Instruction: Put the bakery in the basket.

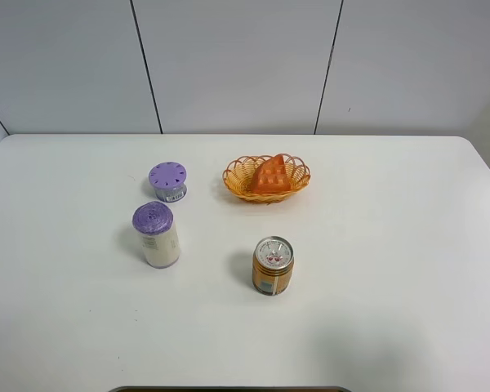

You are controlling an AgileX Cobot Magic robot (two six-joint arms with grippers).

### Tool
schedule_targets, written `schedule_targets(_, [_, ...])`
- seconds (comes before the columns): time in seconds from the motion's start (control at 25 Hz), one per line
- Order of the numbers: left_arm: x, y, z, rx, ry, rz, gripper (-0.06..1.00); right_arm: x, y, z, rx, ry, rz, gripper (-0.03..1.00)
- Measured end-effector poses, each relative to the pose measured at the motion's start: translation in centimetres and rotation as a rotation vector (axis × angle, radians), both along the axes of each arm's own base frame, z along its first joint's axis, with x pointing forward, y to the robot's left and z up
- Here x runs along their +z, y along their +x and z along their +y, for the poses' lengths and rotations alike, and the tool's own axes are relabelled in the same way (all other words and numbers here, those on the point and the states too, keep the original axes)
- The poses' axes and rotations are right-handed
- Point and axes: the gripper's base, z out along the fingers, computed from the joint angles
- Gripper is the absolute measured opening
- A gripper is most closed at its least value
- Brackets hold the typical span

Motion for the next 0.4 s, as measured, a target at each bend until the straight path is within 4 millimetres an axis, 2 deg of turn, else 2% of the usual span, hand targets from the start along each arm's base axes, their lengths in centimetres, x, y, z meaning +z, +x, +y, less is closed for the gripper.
schedule_targets(0.4, [0.0, 0.0, 0.0, 0.0, 0.0, 0.0, 0.99, 0.0, 0.0, 0.0, 0.0, 0.0, 0.0, 0.86])
